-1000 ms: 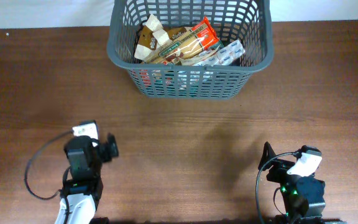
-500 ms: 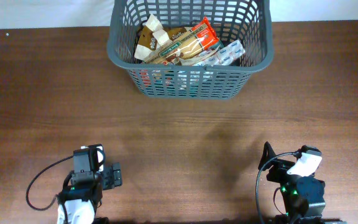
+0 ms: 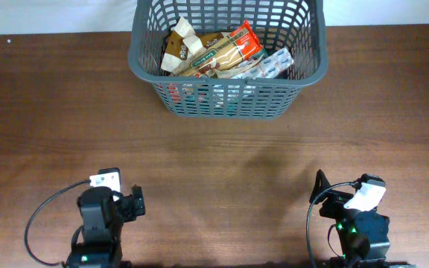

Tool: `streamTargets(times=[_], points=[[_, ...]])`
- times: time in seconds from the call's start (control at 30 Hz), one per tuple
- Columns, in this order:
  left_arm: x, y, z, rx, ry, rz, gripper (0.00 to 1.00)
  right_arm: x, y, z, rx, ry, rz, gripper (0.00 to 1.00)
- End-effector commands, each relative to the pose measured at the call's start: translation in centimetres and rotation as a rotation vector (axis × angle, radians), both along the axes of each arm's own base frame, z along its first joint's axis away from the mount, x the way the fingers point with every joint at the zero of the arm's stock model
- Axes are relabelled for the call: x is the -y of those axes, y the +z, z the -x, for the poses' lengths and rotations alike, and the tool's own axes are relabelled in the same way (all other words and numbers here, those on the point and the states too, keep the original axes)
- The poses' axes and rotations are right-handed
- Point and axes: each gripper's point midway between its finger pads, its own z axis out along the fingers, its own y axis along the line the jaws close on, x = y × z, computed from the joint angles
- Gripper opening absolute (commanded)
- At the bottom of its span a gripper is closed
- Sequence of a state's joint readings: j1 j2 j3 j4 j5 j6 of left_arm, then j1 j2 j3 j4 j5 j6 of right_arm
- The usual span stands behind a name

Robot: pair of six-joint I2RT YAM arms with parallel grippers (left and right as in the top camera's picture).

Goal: Pack container

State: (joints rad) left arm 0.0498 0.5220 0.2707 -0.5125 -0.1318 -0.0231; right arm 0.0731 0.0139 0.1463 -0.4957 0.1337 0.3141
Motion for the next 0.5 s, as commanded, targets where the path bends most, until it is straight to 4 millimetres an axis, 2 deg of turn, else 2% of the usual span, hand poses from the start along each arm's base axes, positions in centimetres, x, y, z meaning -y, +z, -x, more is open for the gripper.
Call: streamTargets(times=[0.0,0.13,0.47], points=[[0.3,1.9,-0.3,0.103,-0.022,-0.018,0.99,0.2,-0.2,0.0,0.003,-0.013,0.001,0.99],[0.7,4.4,-0.5,0.225,-0.04,-0.02,0.99,0.2,-0.2,0.0,0.003,-0.013,0.001,0.99],[2.2,8.6,-0.1,0.432,-0.106,-0.012,0.99,0.2,-0.2,0.0,0.003,-0.013,0.001,0.99]])
